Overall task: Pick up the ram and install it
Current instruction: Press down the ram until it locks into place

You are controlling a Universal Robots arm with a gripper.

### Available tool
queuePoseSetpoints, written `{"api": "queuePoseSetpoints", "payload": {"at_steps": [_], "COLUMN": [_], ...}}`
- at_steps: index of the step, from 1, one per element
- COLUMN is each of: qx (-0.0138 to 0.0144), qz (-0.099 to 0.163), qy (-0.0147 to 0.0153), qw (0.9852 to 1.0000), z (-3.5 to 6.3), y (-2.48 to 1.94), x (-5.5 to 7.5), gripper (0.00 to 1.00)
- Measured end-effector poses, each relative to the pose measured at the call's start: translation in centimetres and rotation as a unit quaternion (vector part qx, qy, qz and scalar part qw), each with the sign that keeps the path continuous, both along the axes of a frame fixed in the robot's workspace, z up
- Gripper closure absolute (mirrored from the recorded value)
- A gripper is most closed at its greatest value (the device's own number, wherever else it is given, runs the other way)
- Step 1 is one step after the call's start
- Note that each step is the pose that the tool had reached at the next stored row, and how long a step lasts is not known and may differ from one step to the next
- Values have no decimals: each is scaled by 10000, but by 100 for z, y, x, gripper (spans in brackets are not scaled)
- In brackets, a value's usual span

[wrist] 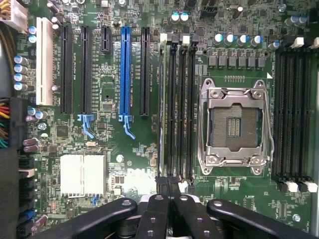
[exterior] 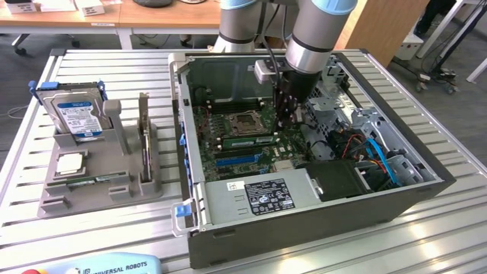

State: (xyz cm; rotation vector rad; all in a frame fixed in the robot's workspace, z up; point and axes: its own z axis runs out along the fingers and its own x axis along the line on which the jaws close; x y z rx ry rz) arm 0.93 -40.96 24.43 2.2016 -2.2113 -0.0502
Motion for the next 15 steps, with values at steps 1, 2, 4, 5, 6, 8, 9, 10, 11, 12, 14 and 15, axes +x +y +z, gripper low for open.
{"api": "queuePoseSetpoints", "payload": {"at_steps": [1, 2, 4, 5, 6, 8, 9, 10, 11, 12, 14, 15], "qx": [0, 1, 1, 1, 0, 0, 0, 0, 0, 0, 0, -1], "qz": [0, 0, 0, 0, 0, 1, 1, 0, 0, 0, -1, 0], "qy": [0, 0, 0, 0, 0, 0, 0, 0, 1, 0, 0, 0], "qw": [10000, 10000, 10000, 10000, 10000, 10000, 10000, 10000, 10000, 10000, 10000, 10000], "z": [8, 9, 9, 9, 10, 10, 10, 10, 10, 10, 10, 10], "y": [0, 0, 0, 0, 0, 0, 0, -1, 0, 0, 0, 0], "x": [0, 0, 0, 0, 0, -9, -24, -43, -68, -96, -149, -176], "gripper": [90, 90, 90, 90, 90, 90, 90, 90, 90, 90, 90, 90]}}
